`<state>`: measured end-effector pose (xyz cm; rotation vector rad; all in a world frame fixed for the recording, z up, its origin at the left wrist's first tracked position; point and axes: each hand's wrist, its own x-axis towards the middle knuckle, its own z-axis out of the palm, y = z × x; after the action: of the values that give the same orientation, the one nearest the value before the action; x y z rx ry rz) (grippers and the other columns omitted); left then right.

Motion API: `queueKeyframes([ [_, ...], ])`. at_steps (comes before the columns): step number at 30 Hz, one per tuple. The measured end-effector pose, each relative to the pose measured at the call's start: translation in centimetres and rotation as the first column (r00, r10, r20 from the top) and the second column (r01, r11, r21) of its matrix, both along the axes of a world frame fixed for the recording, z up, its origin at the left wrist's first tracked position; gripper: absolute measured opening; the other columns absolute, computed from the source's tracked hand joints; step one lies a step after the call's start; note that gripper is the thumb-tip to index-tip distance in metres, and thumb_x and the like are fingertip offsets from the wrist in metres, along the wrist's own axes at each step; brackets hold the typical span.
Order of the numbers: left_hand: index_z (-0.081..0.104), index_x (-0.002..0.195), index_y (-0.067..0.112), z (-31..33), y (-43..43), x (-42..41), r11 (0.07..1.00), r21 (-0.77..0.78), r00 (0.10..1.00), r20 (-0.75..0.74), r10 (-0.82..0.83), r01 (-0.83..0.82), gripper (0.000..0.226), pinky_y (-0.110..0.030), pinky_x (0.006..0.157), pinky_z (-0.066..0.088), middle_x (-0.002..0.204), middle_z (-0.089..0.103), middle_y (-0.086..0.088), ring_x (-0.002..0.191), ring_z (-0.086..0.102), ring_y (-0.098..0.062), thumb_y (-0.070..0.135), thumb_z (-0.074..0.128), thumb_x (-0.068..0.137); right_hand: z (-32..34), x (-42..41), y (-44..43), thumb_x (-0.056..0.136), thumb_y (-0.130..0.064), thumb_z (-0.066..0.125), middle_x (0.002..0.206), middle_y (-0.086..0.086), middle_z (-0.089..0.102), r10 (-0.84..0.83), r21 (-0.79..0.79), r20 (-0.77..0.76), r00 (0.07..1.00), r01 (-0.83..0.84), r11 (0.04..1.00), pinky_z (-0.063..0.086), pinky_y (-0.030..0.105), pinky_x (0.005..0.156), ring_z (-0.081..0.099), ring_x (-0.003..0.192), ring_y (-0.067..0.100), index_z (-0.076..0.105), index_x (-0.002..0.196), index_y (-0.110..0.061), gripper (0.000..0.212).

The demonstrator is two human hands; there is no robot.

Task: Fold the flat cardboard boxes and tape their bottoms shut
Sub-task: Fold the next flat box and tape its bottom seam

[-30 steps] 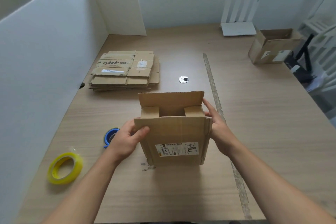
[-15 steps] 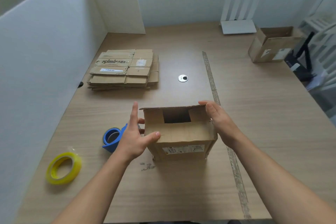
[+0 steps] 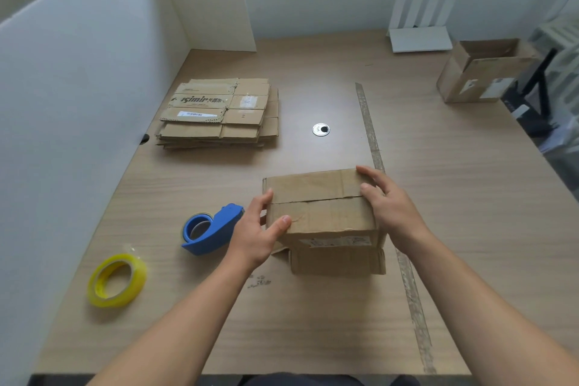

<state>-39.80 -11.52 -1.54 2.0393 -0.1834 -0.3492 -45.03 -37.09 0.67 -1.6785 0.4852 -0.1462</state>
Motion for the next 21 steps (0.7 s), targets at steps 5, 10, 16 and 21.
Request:
queueKeyframes([
  [5, 0.042, 0.142, 0.041, -0.3, 1.1, -0.2, 1.000, 0.015, 1.000, -0.010, 0.006, -0.006, 0.064, -0.016, 0.086, 0.044, 0.132, 0.048, 0.021, 0.105, 0.053, 0.009, 0.038, 0.073, 0.087, -0.5, 0.0, 1.2, 0.100, -0.024, 0.052, 0.120, -0.031, 0.058, 0.010, -0.001, 0.015, 1.000, -0.010, 1.000, 0.047, 0.041, 0.106, 0.056, 0.118, 0.003, 0.061, 0.116, -0.056, 0.036],
  [10, 0.043, 0.140, 0.037, 0.2, 4.2, 0.4, 0.996, 0.089, 1.000, -0.013, -0.021, 0.022, 0.066, -0.038, 0.100, 0.051, 0.125, 0.052, 0.021, 0.116, 0.060, -0.014, 0.040, 0.077, 0.083, -1.1, -0.3, 3.2, 0.101, -0.023, 0.051, 0.130, -0.021, 0.057, 0.076, 0.046, 0.022, 0.997, -0.077, 0.996, 0.046, 0.045, 0.107, 0.056, 0.121, 0.010, 0.059, 0.123, -0.048, 0.035],
  [16, 0.040, 0.145, 0.027, -0.8, 7.3, -1.1, 0.969, 0.229, 0.994, -0.065, -0.085, 0.098, 0.072, -0.036, 0.106, 0.046, 0.143, 0.048, 0.009, 0.123, 0.055, -0.012, 0.034, 0.078, 0.083, -4.1, -3.1, 6.1, 0.100, -0.015, 0.053, 0.133, -0.011, 0.053, 0.218, -0.198, -0.033, 0.975, -0.221, 0.955, 0.032, 0.026, 0.114, 0.046, 0.130, 0.009, 0.054, 0.135, -0.031, 0.039],
  [21, 0.043, 0.148, 0.022, -1.5, 5.6, -2.1, 0.960, 0.278, 0.995, 0.084, -0.049, 0.024, 0.067, -0.017, 0.102, 0.032, 0.137, 0.042, 0.020, 0.126, 0.041, 0.001, 0.036, 0.072, 0.089, -5.0, -3.2, 5.2, 0.102, -0.016, 0.051, 0.146, 0.000, 0.047, 0.192, -0.307, -0.095, 0.977, -0.212, 0.928, 0.025, 0.019, 0.113, 0.037, 0.140, 0.014, 0.054, 0.138, -0.028, 0.038],
])
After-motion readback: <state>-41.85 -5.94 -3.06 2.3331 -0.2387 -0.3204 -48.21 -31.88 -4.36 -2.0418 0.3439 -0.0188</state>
